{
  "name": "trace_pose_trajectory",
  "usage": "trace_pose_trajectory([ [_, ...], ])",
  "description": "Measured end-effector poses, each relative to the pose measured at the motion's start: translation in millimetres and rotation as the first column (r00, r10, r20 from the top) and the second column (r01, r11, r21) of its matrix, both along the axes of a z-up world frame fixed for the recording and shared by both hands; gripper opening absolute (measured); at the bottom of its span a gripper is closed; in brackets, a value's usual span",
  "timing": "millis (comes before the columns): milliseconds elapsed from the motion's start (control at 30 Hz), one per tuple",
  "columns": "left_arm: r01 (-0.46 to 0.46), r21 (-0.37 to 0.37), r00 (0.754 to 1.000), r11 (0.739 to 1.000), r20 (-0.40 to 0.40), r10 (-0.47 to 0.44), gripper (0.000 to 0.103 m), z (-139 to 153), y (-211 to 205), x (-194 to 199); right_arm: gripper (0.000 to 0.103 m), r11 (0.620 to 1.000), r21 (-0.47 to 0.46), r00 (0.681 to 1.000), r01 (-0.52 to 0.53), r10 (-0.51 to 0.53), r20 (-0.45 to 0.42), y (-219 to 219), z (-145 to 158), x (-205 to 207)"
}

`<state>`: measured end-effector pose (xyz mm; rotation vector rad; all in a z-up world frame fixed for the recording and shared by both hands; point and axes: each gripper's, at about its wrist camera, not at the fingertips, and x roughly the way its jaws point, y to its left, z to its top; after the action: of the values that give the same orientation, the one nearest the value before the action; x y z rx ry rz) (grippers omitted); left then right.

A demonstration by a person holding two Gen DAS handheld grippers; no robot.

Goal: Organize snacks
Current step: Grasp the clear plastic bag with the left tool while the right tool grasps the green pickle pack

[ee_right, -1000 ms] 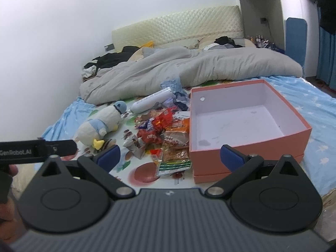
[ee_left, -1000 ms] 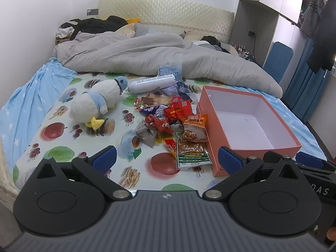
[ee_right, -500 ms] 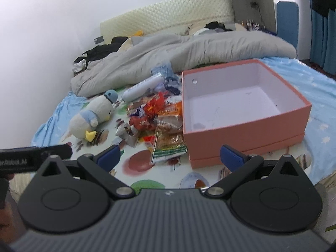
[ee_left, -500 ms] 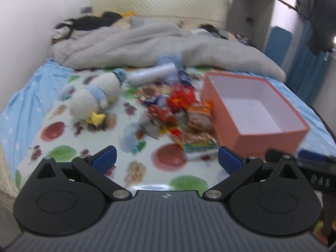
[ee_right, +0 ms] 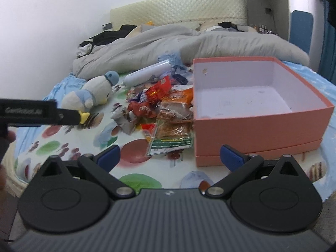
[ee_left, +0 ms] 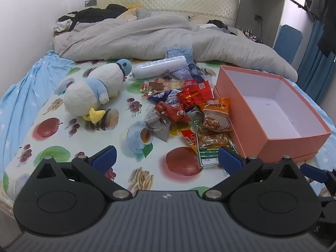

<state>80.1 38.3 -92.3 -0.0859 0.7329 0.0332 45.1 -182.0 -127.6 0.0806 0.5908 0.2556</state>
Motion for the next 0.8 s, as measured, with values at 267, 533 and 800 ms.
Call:
trace_pose_trajectory([
  [267, 0.001, 0.002, 0.999, 1.0, -0.052, -0.001, 0.103, -20, 17, 32, 0.098, 0.99, -0.097, 0.99, -0.103, 0.111, 0.083, 32, -5, -5],
  [533, 0.035, -0.098, 0.996, 0.995, -0.075, -0.043, 0.097, -44, 39, 66, 0.06, 0.964, -0.219, 0.971, -0.15, 0.186, 0.153, 59, -13, -1],
  [800, 0.013, -0.174, 0.993, 0.985, -0.114, -0.033, 0.089, -73, 64, 94, 0.048, 0.903, -0.388, 0.954, -0.183, 0.258, 0.151, 84, -33, 11],
])
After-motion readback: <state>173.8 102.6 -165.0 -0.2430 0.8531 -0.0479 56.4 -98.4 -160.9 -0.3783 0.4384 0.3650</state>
